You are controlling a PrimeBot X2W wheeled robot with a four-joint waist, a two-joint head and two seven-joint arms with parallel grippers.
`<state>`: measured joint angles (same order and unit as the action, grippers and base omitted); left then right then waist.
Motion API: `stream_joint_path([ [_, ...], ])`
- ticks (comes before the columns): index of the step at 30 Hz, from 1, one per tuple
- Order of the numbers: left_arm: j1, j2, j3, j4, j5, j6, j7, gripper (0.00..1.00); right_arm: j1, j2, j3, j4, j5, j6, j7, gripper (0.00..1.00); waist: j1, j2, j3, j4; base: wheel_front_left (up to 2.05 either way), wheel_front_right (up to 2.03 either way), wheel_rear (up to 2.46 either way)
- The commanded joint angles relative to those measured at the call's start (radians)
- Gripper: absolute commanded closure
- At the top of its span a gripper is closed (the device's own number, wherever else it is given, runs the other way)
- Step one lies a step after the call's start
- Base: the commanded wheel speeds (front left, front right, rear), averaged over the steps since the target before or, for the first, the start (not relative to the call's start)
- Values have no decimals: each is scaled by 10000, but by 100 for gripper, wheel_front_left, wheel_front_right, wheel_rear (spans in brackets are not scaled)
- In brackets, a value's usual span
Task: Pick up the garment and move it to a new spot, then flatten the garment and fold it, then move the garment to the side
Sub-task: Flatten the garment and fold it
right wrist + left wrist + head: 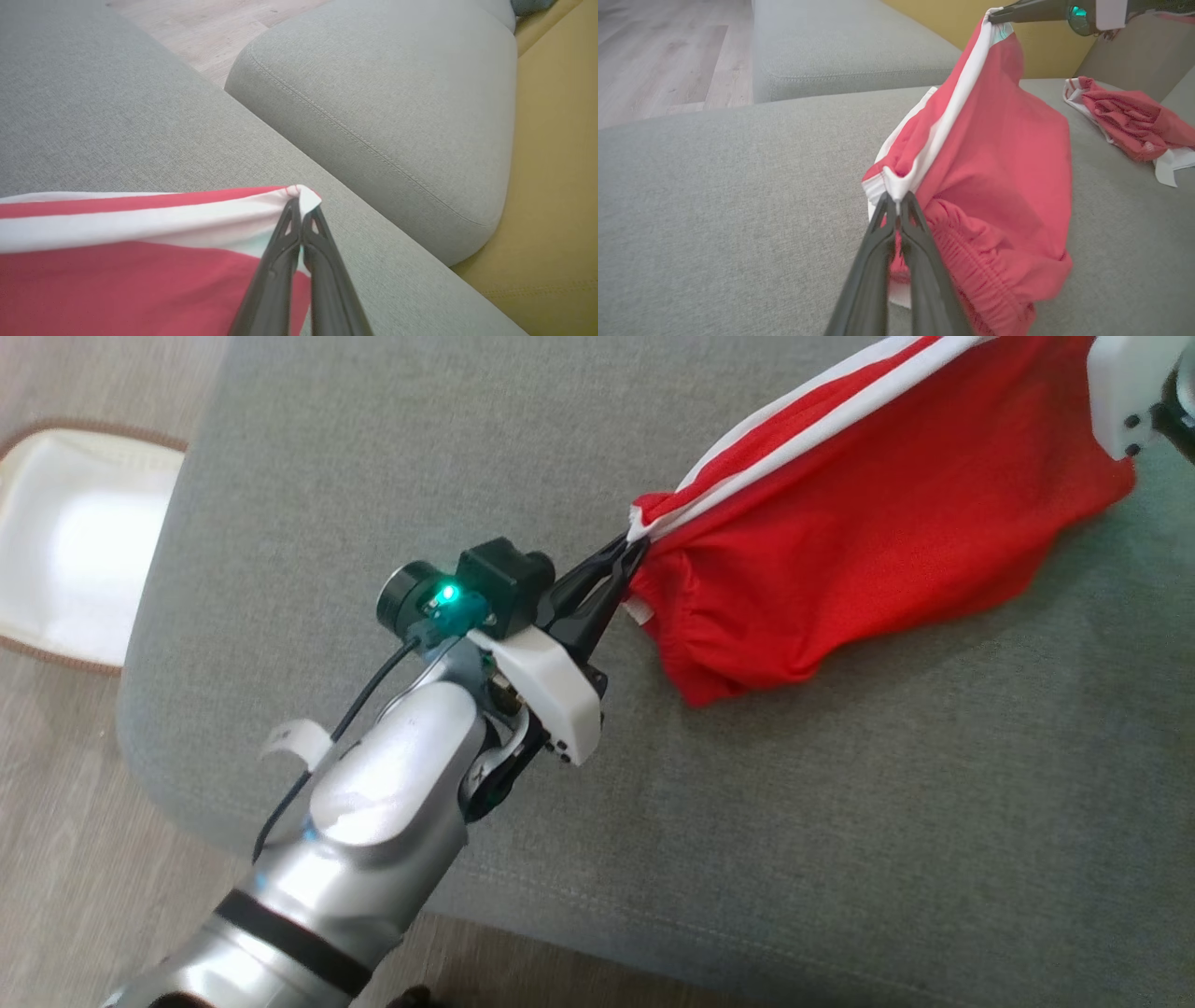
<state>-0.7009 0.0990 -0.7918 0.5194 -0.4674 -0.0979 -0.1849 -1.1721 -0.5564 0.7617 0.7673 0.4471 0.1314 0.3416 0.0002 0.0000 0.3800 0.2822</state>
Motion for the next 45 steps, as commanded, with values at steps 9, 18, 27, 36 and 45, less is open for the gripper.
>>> stream_joint_path([
  [9,-938,-112,145,920,-33,-98,-294,100,-760,323,746,855,1,-7,-675,0,-2,0,553,248,0,0,0],
  [18,-919,-53,422,1554,-127,212,-587,0,-597,760,322,1698,746,-7,-2294,0,-2,0,-66,-232,0,0,0],
  [27,-276,346,1703,583,-565,906,-758,0,565,1295,-449,1617,1670,-7,-4538,0,-2,0,-1391,-1033,0,0,0],
  [36,1568,621,3724,-1839,-514,1678,-766,0,2521,2051,-1615,1017,1819,-7,-5902,0,-2,0,-2660,-1817,0,0,0],
  [45,3661,443,5041,-3212,68,1938,-767,0,4935,2946,-3648,-415,396,-7,-6029,0,-2,0,-3440,-2394,0,0,0],
])
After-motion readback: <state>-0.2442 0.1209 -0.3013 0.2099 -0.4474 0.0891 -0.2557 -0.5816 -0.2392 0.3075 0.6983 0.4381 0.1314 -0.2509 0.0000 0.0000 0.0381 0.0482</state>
